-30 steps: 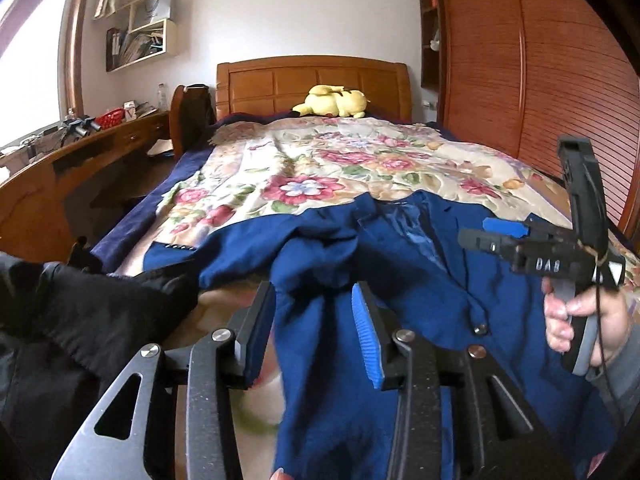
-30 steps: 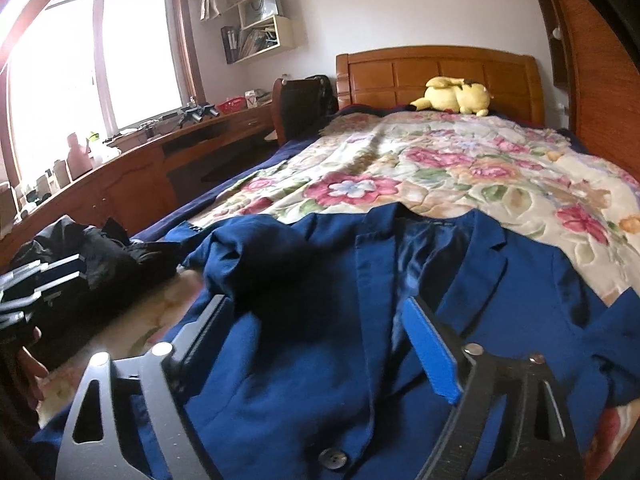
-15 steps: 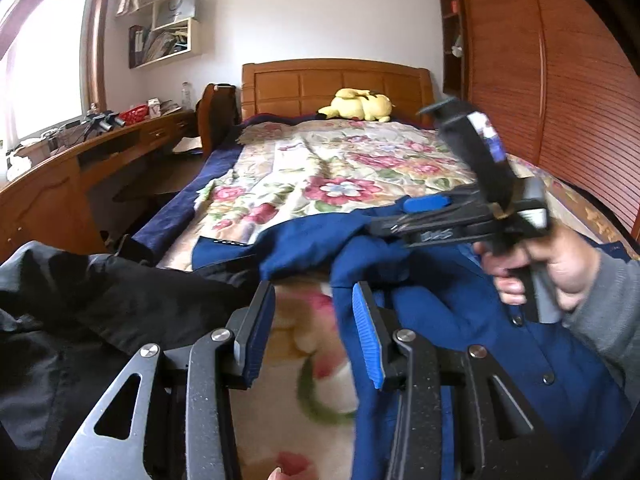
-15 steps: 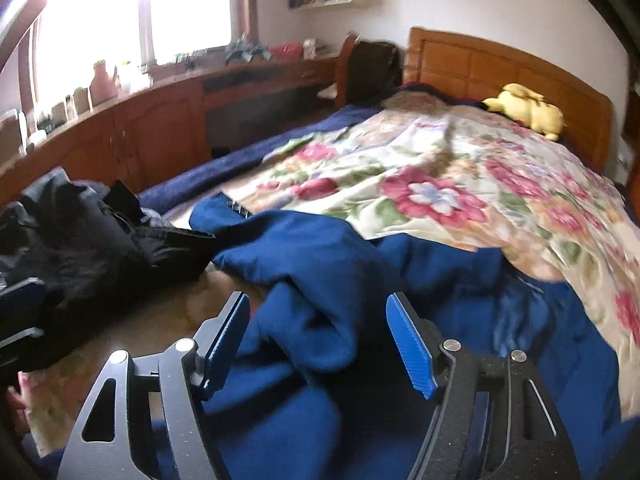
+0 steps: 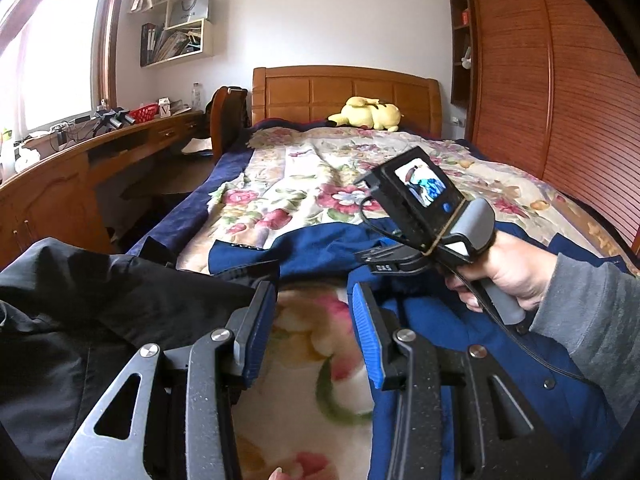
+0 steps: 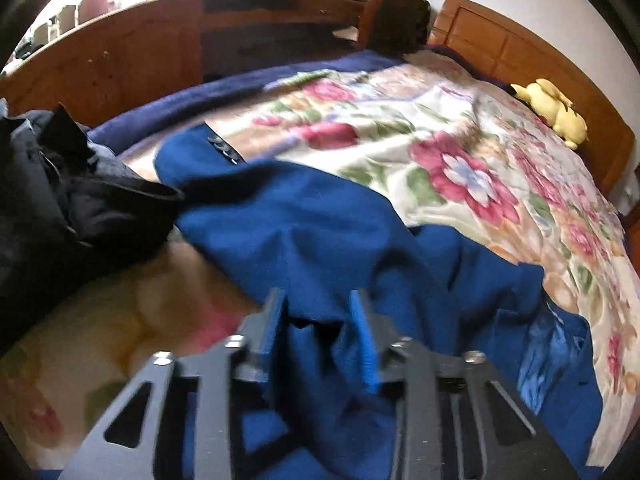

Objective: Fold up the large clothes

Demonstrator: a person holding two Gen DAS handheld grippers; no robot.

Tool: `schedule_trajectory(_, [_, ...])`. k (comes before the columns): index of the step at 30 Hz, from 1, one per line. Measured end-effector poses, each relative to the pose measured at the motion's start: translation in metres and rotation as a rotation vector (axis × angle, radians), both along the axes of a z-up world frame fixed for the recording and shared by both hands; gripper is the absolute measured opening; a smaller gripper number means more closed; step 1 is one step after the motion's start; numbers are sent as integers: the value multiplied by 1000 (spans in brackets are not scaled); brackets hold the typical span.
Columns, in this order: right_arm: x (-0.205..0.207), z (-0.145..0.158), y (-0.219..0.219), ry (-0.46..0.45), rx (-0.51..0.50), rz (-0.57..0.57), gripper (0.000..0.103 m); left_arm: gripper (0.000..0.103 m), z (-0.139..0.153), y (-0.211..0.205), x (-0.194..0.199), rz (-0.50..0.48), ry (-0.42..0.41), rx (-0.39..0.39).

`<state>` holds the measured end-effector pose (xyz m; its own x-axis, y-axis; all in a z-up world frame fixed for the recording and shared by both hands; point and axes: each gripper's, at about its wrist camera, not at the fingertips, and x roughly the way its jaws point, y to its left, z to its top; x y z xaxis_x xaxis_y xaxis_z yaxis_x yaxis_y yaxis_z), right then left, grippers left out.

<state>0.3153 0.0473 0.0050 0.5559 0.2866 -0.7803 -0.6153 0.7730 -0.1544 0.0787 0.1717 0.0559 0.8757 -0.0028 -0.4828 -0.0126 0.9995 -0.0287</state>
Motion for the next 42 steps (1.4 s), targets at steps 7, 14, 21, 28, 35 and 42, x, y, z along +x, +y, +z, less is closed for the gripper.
schedule_trajectory(7, [-38, 35, -37, -122, 204, -36, 9, 41, -1, -6, -2, -17, -2, -1])
schedule_trajectory(14, [-92, 55, -91, -220, 334, -113, 7, 41, -1, -22, -8, -45, -11, 10])
schedule_trajectory(21, [-129, 40, -149, -228, 315, -254, 2, 41, -1, -32, -11, -79, -15, 13])
schedule_trajectory(28, [-131, 46, -141, -194, 288, -178, 9, 42, -2, -34, -8, -80, -8, 11])
schedule_trajectory(35, [-104, 48, -95, -164, 215, -80, 65, 42, -9, -28, -5, -63, -2, 4])
schedule_trajectory(42, [-75, 36, -47, -70, 149, 47, 65, 42, -6, -18, -6, -47, -6, -2])
